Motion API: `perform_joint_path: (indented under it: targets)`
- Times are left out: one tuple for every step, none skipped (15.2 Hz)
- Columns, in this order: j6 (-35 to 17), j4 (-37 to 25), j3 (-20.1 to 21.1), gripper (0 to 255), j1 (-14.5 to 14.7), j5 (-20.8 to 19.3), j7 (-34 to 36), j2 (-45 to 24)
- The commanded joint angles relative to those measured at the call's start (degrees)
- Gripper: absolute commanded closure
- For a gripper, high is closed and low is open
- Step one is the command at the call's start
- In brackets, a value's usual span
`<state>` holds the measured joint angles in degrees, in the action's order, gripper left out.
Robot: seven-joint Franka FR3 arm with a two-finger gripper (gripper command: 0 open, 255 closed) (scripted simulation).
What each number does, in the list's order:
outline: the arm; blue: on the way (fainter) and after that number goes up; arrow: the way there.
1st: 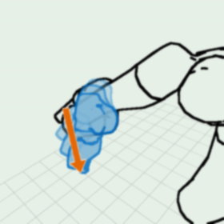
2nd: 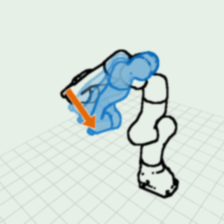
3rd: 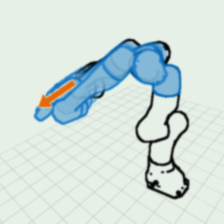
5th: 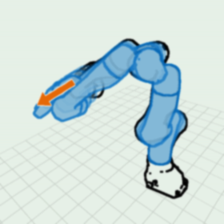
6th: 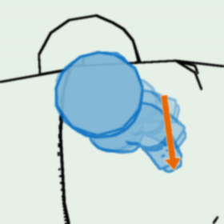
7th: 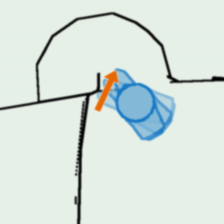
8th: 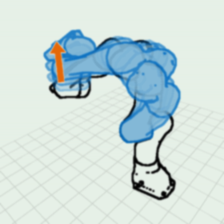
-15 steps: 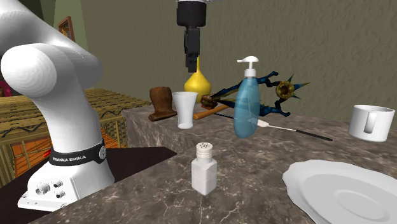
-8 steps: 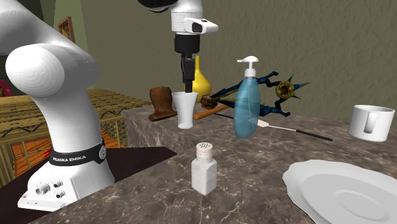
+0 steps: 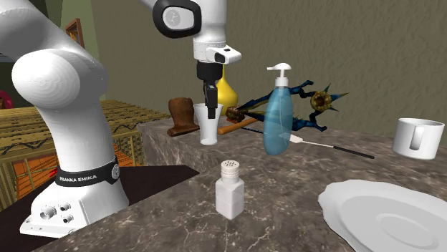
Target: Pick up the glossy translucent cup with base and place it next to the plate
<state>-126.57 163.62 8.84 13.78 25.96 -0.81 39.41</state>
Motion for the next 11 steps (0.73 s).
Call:
perform_joint_path:
  targets:
    - [-2.32,0.8,0.46,0,0.55,0.92,-0.31,-1.4]
    - [-3.39,1.15,0.67,0,0.81,1.35,-0.48,-2.1]
    - [-4.01,1.34,0.79,0,0.97,1.61,-0.58,-2.52]
    - [-4.01,1.35,0.79,0,0.97,1.6,-0.57,-2.51]
    - [-4.01,1.34,0.79,0,0.97,1.61,-0.58,-2.51]
    - [-4.01,1.34,0.79,0,0.97,1.61,-0.58,-2.52]
    - [-4.01,1.34,0.79,0,0.97,1.61,-0.58,-2.52]
    - [-4.01,1.34,0.79,0,0.97,1.61,-0.58,-2.52]
    - [-4.01,1.34,0.79,0,0.97,1.61,-0.58,-2.52]
    - [-4.0,1.34,0.79,0,0.97,1.6,-0.57,-2.5]
    - [-4.0,1.34,0.79,255,0.97,1.6,-0.57,-2.5]
